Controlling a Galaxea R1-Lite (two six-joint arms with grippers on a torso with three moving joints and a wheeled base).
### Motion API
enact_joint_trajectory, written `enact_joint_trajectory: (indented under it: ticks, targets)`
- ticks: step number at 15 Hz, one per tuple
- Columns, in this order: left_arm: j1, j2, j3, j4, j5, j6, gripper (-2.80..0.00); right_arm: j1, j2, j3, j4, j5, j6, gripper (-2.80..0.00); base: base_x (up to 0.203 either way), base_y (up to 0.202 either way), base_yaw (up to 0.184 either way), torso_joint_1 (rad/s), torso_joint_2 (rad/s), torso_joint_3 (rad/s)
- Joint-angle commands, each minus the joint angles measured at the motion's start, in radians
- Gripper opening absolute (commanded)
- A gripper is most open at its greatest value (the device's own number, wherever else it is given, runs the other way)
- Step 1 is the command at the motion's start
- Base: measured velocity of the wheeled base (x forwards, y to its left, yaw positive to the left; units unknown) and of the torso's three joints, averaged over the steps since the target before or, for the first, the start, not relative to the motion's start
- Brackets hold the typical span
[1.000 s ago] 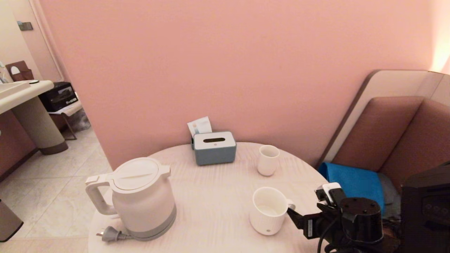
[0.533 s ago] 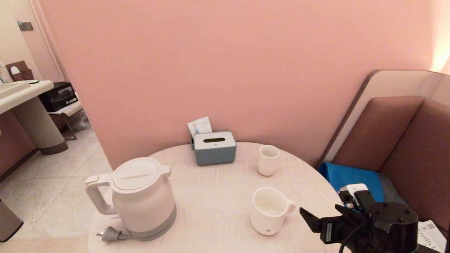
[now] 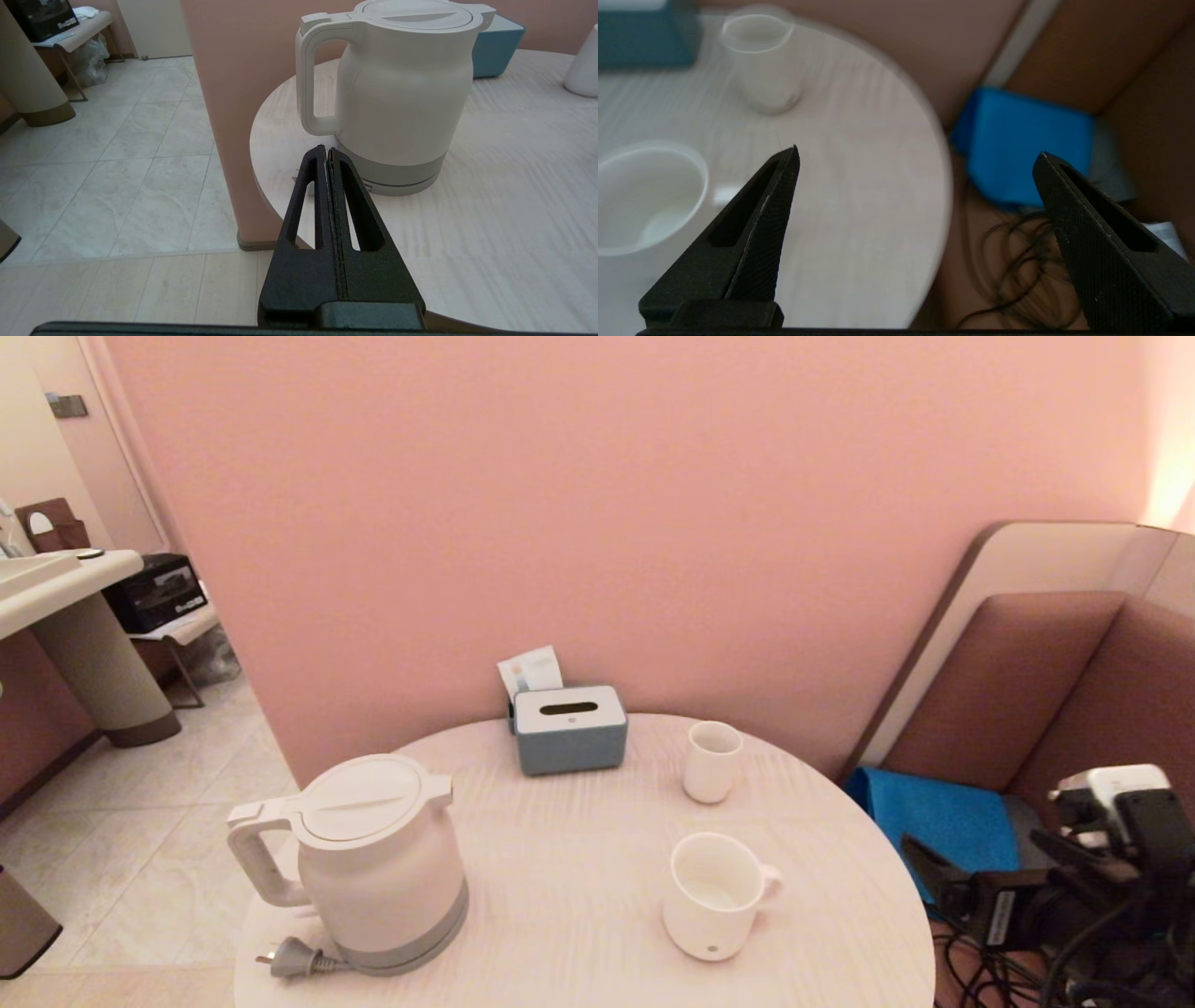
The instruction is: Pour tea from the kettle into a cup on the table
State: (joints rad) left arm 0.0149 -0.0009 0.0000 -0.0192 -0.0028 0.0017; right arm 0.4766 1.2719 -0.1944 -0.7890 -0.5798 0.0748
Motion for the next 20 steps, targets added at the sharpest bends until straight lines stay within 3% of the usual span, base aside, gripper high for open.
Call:
enact_joint_trajectory:
  ticks: [1, 3, 5, 6, 11, 13, 14, 15, 18, 20]
  targets:
    - [0.000, 0.001, 0.000, -0.001, 0.000, 0.000, -2.80, 0.001, -0.271, -0.097, 0.315, -0.047, -0.007, 0.00, 0.000, 0.000, 0.000, 0.000, 0.00, 0.000]
    - [0.000, 0.001, 0.000, -0.001, 0.000, 0.000, -2.80, 0.001, -0.451, -0.205, 0.619, -0.168, -0.018, 0.00, 0.000, 0.000, 0.000, 0.000, 0.00, 0.000]
    - [0.000, 0.001, 0.000, -0.001, 0.001, 0.000, -2.80, -0.009, -0.554, -0.263, 0.762, -0.485, -0.029, 0.00, 0.000, 0.000, 0.000, 0.000, 0.00, 0.000]
    - [0.000, 0.001, 0.000, -0.001, 0.000, 0.000, -2.80, -0.050, -0.577, -0.270, 0.784, -0.570, -0.032, 0.00, 0.000, 0.000, 0.000, 0.000, 0.00, 0.000]
    - [0.000, 0.001, 0.000, -0.001, 0.000, 0.000, -2.80, -0.391, -0.752, -0.282, 0.822, -0.597, -0.086, 0.00, 0.000, 0.000, 0.000, 0.000, 0.00, 0.000]
    - [0.000, 0.001, 0.000, -0.001, 0.000, 0.000, -2.80, -0.453, -0.862, -0.277, 0.819, -0.587, -0.157, 0.00, 0.000, 0.000, 0.000, 0.000, 0.00, 0.000]
    - [0.000, 0.001, 0.000, -0.001, 0.000, 0.000, -2.80, -0.465, -0.915, -0.276, 0.812, -0.551, -0.195, 0.00, 0.000, 0.000, 0.000, 0.000, 0.00, 0.000]
    - [0.000, 0.001, 0.000, -0.001, 0.000, 0.000, -2.80, -0.471, -0.953, -0.276, 0.806, -0.456, -0.211, 0.00, 0.000, 0.000, 0.000, 0.000, 0.00, 0.000]
    - [0.000, 0.001, 0.000, -0.001, 0.001, 0.000, -2.80, -0.481, -1.084, -0.276, 0.803, -0.096, -0.229, 0.00, 0.000, 0.000, 0.000, 0.000, 0.00, 0.000]
    - [0.000, 0.001, 0.000, -0.001, 0.000, 0.000, -2.80, -0.483, -1.160, -0.273, 0.816, 0.190, -0.222, 0.00, 0.000, 0.000, 0.000, 0.000, 0.00, 0.000]
